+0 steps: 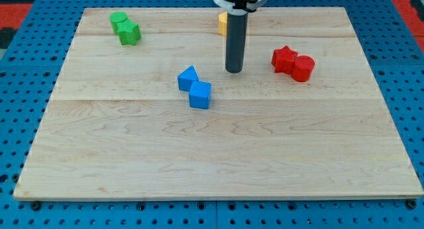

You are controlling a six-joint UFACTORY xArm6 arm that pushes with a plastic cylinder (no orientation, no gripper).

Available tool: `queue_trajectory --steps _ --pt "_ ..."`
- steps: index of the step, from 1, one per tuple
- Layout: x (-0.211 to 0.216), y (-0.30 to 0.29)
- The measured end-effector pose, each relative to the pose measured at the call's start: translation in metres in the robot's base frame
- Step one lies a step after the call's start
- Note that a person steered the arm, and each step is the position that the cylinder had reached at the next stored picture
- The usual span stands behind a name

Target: Move the arm below the red circle

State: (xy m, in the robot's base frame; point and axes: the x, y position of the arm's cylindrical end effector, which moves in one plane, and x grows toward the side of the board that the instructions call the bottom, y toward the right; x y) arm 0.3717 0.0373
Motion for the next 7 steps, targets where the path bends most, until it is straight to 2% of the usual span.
queue_trajectory --steps 7 --pt "0.000 0.022"
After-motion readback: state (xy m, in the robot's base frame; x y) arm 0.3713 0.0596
